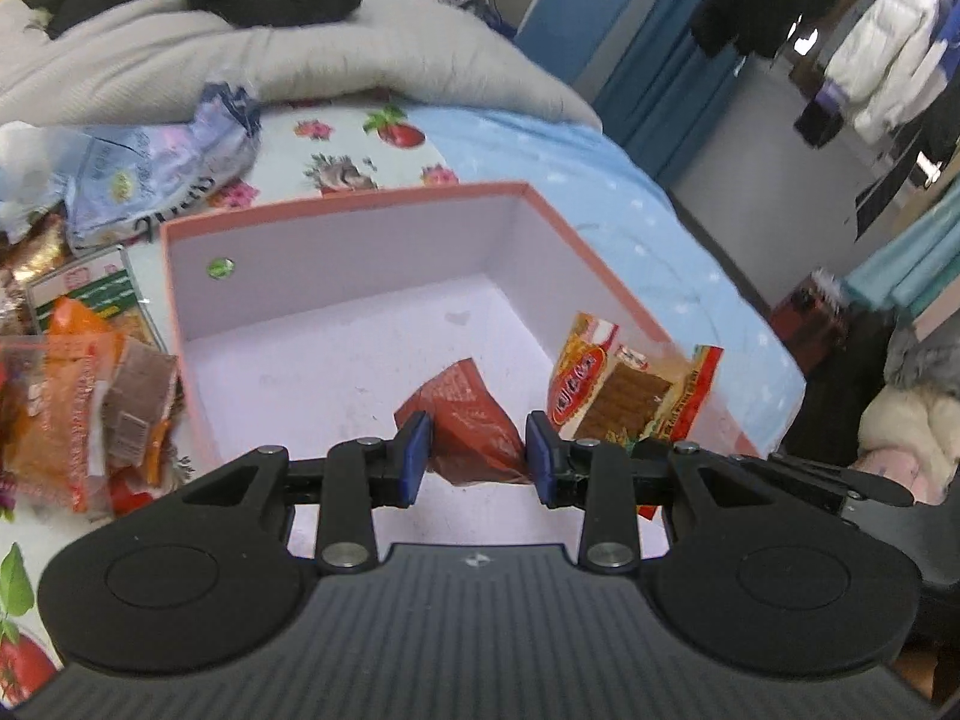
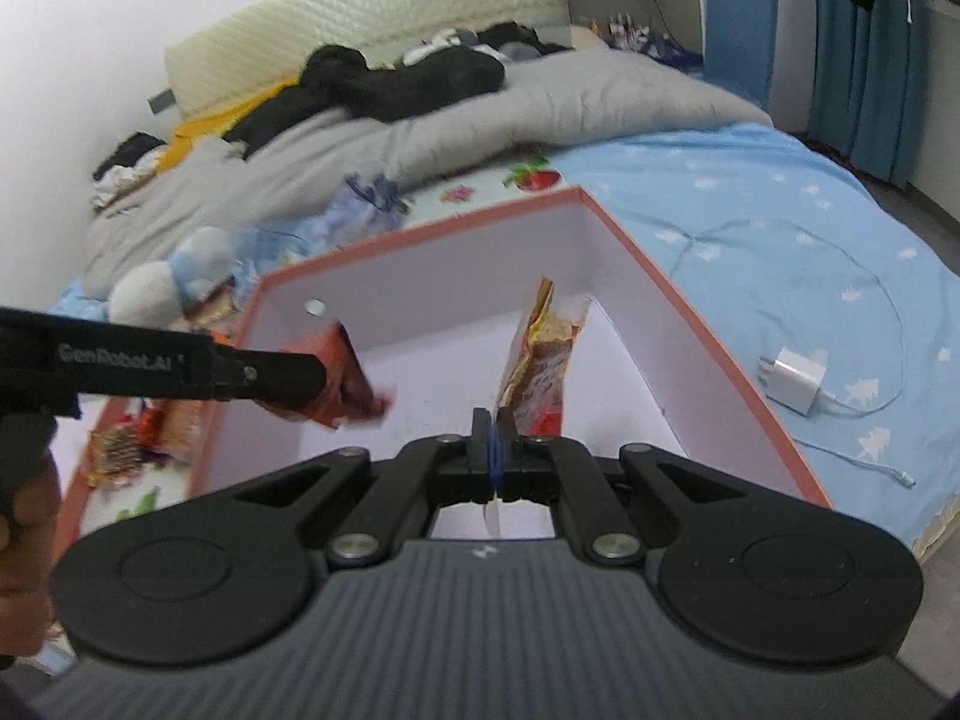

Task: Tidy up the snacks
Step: 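Carry both packets into the deeper pink box and open both tools, then withdraw both tools from the deeper box back toward the snack pile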

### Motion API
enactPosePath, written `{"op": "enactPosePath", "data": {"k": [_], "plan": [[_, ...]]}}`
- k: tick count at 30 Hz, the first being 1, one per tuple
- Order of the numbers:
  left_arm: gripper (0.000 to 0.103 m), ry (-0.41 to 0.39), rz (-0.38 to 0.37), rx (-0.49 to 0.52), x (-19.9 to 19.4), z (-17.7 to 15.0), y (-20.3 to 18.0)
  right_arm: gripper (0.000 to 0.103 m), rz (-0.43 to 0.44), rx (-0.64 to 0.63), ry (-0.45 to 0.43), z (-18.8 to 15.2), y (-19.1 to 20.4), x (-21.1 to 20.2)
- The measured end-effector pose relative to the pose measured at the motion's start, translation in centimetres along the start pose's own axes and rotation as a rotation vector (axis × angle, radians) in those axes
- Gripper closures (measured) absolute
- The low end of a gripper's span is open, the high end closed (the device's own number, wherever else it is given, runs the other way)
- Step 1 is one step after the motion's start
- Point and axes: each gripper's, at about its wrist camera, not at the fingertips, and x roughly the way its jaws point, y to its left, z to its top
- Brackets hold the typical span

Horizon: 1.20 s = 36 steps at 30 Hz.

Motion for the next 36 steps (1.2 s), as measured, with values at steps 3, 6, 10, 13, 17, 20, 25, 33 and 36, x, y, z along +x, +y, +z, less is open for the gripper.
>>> {"op": "enactPosePath", "data": {"k": [3,6,10,13,17,20,25,33,36], "plan": [[0.063,0.012,-0.011,0.005,1.3,0.4,0.0,0.096,-0.002,0.016,0.027,-0.2,-0.4,1.0],[0.062,0.012,-0.012,0.003,1.8,0.7,0.2,0.096,-0.014,0.018,0.051,-0.3,-0.4,1.6],[0.062,0.001,-0.014,-0.006,1.0,0.8,0.4,0.077,-0.044,0.034,0.075,-0.4,-0.6,1.7],[0.062,-0.021,-0.007,-0.006,-0.9,0.6,0.4,0.063,-0.024,0.061,0.048,-0.5,-0.4,0.1],[0.062,-0.056,-0.006,-0.007,-3.7,0.0,0.3,0.063,-0.009,0.068,0.010,-0.4,0.4,-1.8],[0.062,-0.096,-0.004,-0.020,-6.2,-1.0,0.3,0.063,-0.001,0.062,-0.022,-0.8,1.4,-3.8],[0.062,-0.139,0.009,-0.032,-10.4,-3.3,0.2,0.063,0.022,0.053,-0.057,-1.6,2.7,-6.7],[0.059,-0.213,0.020,-0.030,-17.5,-7.4,-0.5,0.063,0.067,0.033,-0.107,-3.7,5.1,-12.5],[0.058,-0.234,0.031,-0.025,-19.8,-9.4,-1.2,0.063,0.084,0.015,-0.119,-4.7,6.2,-14.1]]}}
